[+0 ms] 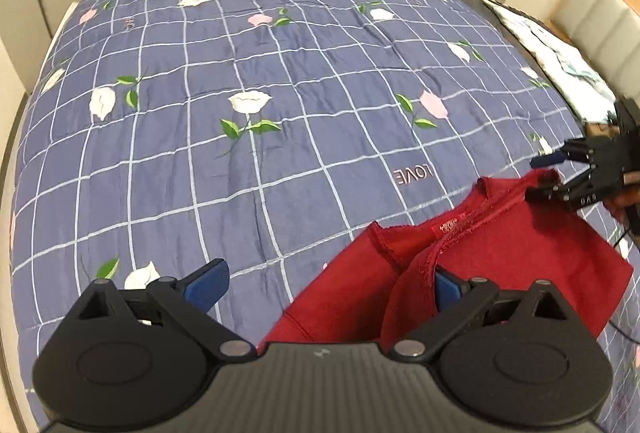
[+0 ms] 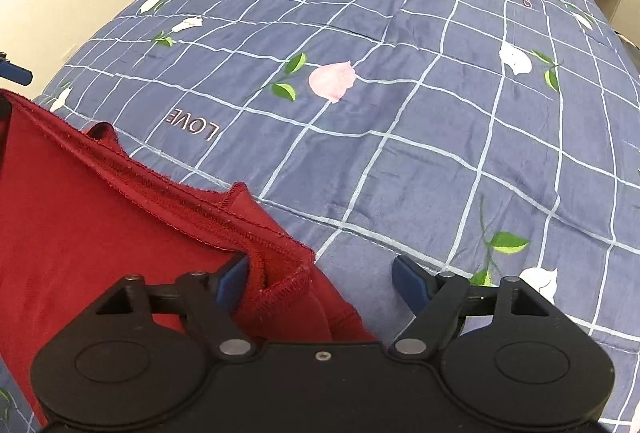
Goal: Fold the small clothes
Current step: 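Open both grippers to release the folded edge and withdraw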
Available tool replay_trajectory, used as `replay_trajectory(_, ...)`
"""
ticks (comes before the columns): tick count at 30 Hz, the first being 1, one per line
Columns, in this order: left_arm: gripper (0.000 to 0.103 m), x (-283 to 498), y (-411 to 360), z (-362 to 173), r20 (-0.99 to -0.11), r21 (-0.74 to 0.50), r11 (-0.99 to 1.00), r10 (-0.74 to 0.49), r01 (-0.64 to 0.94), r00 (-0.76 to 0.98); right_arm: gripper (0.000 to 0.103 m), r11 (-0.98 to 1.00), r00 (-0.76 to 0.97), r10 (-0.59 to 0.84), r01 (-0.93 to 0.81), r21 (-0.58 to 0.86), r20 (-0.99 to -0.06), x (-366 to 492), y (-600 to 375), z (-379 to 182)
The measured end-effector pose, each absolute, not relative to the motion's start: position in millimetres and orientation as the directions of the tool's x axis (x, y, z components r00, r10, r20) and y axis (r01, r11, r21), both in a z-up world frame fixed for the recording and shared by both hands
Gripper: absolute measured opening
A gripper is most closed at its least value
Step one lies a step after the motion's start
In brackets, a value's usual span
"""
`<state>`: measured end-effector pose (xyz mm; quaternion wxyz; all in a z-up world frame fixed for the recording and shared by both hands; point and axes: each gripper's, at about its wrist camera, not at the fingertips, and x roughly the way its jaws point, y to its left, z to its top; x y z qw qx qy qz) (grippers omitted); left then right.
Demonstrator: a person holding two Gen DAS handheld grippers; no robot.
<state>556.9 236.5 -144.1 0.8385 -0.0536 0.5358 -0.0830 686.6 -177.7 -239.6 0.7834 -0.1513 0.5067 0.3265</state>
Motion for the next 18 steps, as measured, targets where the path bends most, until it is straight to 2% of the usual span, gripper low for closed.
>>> replay_trajectory(5,0.102,560,239,-143,-0.891,-0.216,0.974,-0.226,0.070,0.394,0.077,0.748,0.271,0.373,-0.654,0.115,-0.887,687,-183,-239)
replay_trajectory(10,0.102,568,244,-153,-0.923,-0.201,0.979,-0.180,-0.026,0.341,0.080,0.730,0.266,0.437,-0.663,0.166,-0.859,684,-191,-237)
replay_trajectory(13,0.102,572,253,-168,-0.924,-0.287,0.950,-0.242,-0.121,0.295,0.087,0.701,0.271,0.462,-0.695,0.160,-0.845,677,-192,-233)
replay_trajectory(18,0.102,574,260,-179,-0.892,-0.393,0.905,-0.332,-0.164,0.308,0.089,0.685,0.294,0.438,-0.722,0.103,-0.849,668,-186,-236)
